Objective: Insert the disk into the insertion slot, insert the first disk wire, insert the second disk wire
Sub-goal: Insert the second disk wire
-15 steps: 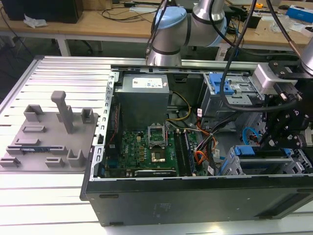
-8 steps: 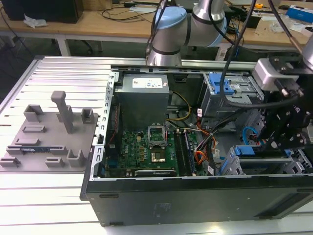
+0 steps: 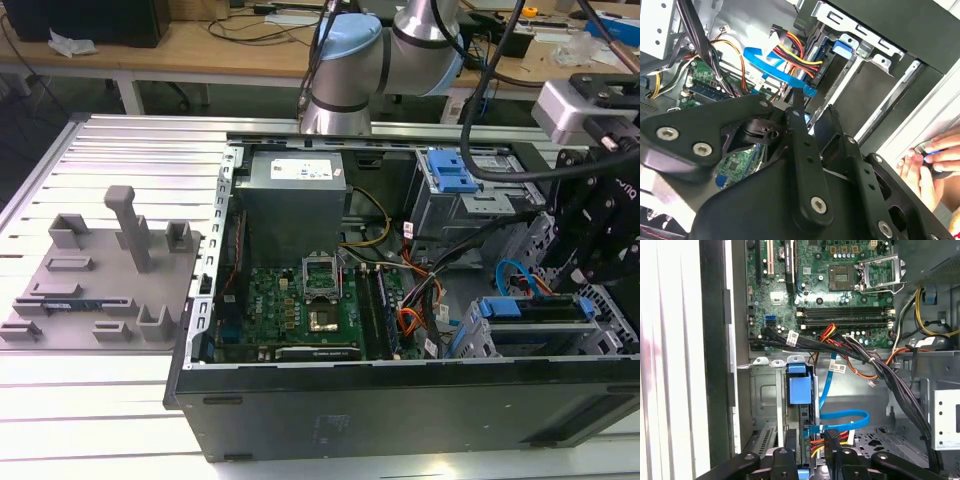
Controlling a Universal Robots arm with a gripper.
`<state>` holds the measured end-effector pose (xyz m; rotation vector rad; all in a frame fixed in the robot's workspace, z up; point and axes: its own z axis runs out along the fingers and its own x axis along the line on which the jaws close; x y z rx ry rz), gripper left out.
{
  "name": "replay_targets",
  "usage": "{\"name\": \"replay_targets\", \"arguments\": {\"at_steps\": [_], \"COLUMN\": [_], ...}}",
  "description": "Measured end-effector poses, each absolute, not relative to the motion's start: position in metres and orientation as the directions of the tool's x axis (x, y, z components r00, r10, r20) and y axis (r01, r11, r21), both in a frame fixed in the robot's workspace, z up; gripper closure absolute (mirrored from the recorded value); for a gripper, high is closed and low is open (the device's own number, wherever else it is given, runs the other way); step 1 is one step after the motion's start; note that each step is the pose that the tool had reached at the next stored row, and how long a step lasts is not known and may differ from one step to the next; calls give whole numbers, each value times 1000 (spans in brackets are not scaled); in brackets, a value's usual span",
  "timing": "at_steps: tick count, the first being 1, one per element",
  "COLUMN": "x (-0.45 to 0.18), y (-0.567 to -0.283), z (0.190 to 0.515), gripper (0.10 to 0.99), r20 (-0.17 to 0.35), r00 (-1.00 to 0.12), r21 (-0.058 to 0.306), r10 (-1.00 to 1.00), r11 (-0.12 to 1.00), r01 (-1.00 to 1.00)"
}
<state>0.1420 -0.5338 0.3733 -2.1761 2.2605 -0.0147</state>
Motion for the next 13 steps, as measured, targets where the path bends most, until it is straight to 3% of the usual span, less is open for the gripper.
{"name": "replay_targets", "arguments": {"at_steps": [6,8,9,11,13], "x": [142,142,142,142,142], "y": [-534,-534,-534,-534,-534], "z": [374,374,374,374,374], "gripper": [741,875,875,980,980], "r20": [4,4,4,4,4], "r00": [-38,-38,-38,-38,-38], "r21": [-9,-9,-9,-9,-9], "r10": [-999,-999,-999,-999,-999], "r11": [38,38,38,38,38], "r01": [-999,-999,-999,-999,-999]}}
